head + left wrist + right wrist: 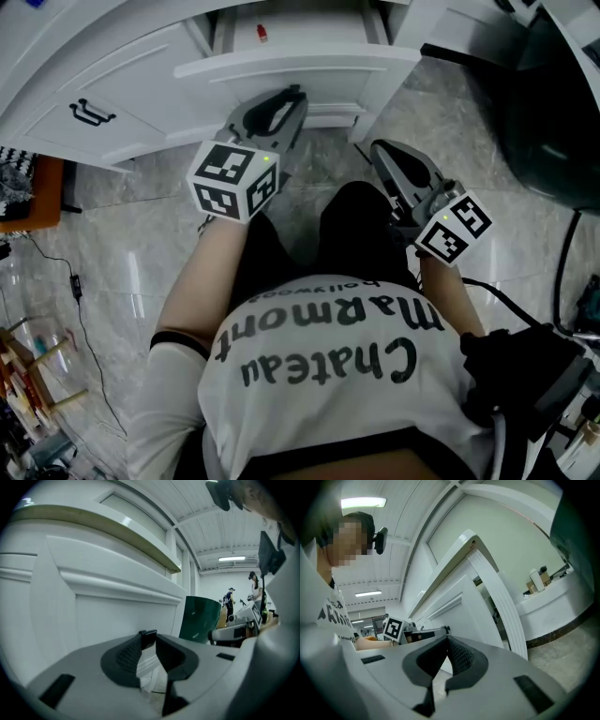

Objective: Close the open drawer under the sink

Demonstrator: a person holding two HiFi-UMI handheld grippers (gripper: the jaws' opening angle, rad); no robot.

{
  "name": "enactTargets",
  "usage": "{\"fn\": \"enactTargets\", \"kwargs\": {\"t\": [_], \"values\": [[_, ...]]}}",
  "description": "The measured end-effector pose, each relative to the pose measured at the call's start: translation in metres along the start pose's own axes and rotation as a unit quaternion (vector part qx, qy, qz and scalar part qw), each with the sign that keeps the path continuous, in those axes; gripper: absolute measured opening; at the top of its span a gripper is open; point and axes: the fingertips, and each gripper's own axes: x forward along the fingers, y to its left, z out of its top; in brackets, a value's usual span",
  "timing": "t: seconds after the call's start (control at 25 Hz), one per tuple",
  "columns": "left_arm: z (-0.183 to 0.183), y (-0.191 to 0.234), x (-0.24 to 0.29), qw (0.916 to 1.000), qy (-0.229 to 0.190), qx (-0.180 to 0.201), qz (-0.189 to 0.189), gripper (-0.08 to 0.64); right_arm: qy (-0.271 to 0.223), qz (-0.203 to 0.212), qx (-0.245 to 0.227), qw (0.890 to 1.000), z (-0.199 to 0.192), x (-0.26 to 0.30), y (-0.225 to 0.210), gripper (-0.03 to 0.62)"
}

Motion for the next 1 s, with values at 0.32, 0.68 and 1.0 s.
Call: {"fn": "enactTargets", "kwargs": {"t": [0.32,0.68,1.0], "values": [[0.008,0.007,0.008,0.9999,0.005,0.013,0.001,0.094,-0.006,-0.001,-0.001,1.000,0.001,-0.002,0.002,0.012],[0.009,0.014,0.013,0.9994,0.005,0.034,0.001,0.094,-0.008,0.007,-0.006,1.000,0.003,-0.001,0.010,0.012],[0.010,0.021,0.020,0.9993,0.002,0.037,0.007,0.094,-0.008,0.006,-0.011,1.000,0.003,0.000,0.012,0.012]]}}
